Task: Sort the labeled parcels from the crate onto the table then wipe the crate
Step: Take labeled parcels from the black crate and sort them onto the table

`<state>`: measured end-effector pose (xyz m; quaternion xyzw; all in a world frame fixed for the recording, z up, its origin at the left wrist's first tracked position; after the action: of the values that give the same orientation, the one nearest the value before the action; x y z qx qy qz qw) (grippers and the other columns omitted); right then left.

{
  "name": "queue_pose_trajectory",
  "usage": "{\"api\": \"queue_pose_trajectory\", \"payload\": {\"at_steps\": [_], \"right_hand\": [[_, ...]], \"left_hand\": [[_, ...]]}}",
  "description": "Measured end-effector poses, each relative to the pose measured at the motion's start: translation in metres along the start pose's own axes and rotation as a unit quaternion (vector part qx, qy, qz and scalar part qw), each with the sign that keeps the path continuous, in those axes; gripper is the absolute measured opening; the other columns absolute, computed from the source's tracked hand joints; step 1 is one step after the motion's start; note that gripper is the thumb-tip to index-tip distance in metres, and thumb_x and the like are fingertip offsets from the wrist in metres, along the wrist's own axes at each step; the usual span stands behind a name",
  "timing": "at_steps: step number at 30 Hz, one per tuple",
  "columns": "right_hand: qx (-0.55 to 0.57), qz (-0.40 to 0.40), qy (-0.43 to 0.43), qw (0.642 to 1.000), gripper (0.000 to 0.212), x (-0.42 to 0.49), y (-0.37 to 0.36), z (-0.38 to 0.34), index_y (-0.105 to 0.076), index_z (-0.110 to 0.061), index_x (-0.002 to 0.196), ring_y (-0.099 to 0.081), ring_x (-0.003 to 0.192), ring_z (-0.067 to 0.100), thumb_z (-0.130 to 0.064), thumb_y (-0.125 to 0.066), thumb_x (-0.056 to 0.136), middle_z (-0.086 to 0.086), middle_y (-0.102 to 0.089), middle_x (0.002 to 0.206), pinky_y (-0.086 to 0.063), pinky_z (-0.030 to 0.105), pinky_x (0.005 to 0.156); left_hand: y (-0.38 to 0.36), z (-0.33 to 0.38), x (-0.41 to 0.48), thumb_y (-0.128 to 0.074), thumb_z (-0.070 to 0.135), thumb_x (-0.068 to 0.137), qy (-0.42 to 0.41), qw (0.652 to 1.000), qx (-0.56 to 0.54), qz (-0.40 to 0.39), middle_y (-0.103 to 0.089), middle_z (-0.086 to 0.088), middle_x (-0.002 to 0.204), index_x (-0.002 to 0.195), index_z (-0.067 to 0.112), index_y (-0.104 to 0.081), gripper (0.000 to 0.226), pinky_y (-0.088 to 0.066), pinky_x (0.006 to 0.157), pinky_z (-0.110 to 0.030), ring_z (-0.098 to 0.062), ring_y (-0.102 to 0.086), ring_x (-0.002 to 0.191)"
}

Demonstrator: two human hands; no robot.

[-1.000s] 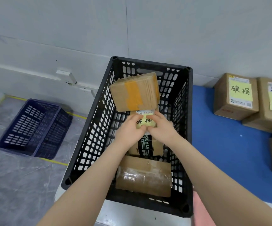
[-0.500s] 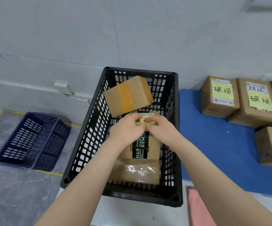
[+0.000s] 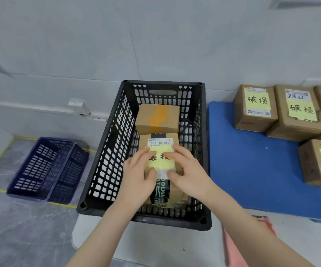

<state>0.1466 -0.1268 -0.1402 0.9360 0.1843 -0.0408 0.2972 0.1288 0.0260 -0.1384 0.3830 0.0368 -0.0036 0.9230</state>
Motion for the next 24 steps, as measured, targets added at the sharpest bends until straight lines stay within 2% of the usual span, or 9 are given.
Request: {"api": "queue_pose_trajectory", "payload": {"at_steps": [4,8,12,16,18,21,22,24], "right_hand": [[-0.002,0.051,0.051,0.997,0.051,-0.020,0.017,-0.014,-0.046,-0.041,0.135,-0.024,0.134,0.013,-0.026,-0.054,0.087,-0.027,-0.017,0.150,-0.021,0.024,0.104],[-0.002,0.131,0.123,0.984,0.052,-0.050,0.066,-0.032,-0.044,-0.044,0.134,-0.027,0.134,0.011,-0.029,-0.051,0.085,-0.031,-0.014,0.151,-0.024,0.016,0.102],[-0.018,0.214,0.146,0.966,0.047,-0.093,0.132,-0.018,-0.051,-0.040,0.133,-0.032,0.134,0.011,-0.026,-0.055,0.088,-0.022,-0.021,0.154,-0.033,0.020,0.104],[-0.022,0.274,0.105,0.956,0.041,-0.138,0.183,0.033,-0.055,-0.039,0.129,-0.035,0.135,0.012,-0.031,-0.054,0.089,-0.021,-0.025,0.153,-0.043,0.028,0.099],[-0.012,0.289,0.068,0.955,0.040,-0.154,0.199,0.067,-0.056,-0.042,0.127,-0.036,0.135,0.010,-0.033,-0.053,0.088,-0.022,-0.027,0.152,-0.045,0.031,0.098],[-0.007,0.284,0.026,0.959,0.039,-0.160,0.209,0.121,-0.060,-0.041,0.122,-0.035,0.134,0.010,-0.020,-0.059,0.090,-0.017,-0.032,0.151,-0.047,0.036,0.097],[-0.007,0.275,0.010,0.961,0.039,-0.158,0.209,0.139,-0.061,-0.038,0.122,-0.036,0.134,0.012,-0.015,-0.060,0.091,-0.014,-0.033,0.151,-0.047,0.039,0.097],[-0.019,0.261,-0.021,0.965,0.038,-0.154,0.209,0.170,-0.062,-0.034,0.123,-0.038,0.132,0.016,-0.013,-0.060,0.091,-0.013,-0.033,0.150,-0.046,0.042,0.098]], "left_hand": [[0.016,0.028,-0.015,-0.043,0.025,0.084,-0.049,0.997,0.008,0.067,-0.036,0.021,0.140,0.131,0.025,-0.055,0.049,-0.026,0.107,-0.026,-0.011,-0.030,0.128],[0.024,0.087,-0.026,-0.039,0.029,0.083,-0.130,0.981,0.019,0.140,-0.040,0.012,0.145,0.131,0.022,-0.055,0.051,-0.020,0.106,-0.013,-0.013,-0.031,0.127],[-0.005,0.158,-0.026,-0.042,0.023,0.084,-0.206,0.967,-0.001,0.152,-0.040,0.006,0.146,0.130,0.018,-0.057,0.049,-0.019,0.109,-0.016,-0.021,-0.034,0.128],[-0.070,0.213,-0.025,-0.042,0.022,0.086,-0.266,0.958,-0.016,0.103,-0.041,0.004,0.145,0.130,0.015,-0.057,0.046,-0.015,0.109,-0.011,-0.019,-0.033,0.126],[-0.111,0.227,-0.024,-0.040,0.026,0.087,-0.256,0.965,-0.020,0.056,-0.039,0.007,0.146,0.131,0.018,-0.055,0.047,-0.014,0.107,-0.008,-0.018,-0.031,0.128],[-0.171,0.230,-0.017,-0.043,0.024,0.089,-0.215,0.976,-0.024,-0.010,-0.035,0.013,0.148,0.135,0.022,-0.051,0.047,-0.014,0.098,0.002,-0.015,-0.028,0.131],[-0.189,0.228,-0.013,-0.047,0.020,0.090,-0.205,0.978,-0.022,-0.024,-0.034,0.014,0.148,0.136,0.023,-0.051,0.046,-0.016,0.099,0.001,-0.013,-0.026,0.131],[-0.220,0.220,-0.006,-0.051,0.015,0.090,-0.186,0.981,-0.020,-0.048,-0.032,0.017,0.147,0.137,0.023,-0.050,0.047,-0.028,0.104,-0.012,-0.010,-0.025,0.131]]}}
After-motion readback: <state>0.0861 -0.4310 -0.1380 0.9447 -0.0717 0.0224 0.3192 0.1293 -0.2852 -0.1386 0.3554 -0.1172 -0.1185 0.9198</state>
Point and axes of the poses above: each hand's wrist, its own x-axis towards the middle knuckle, its own y-axis out of the back of the hand, z = x × y, the point moved 5 cm from there along x, towards the middle knuckle
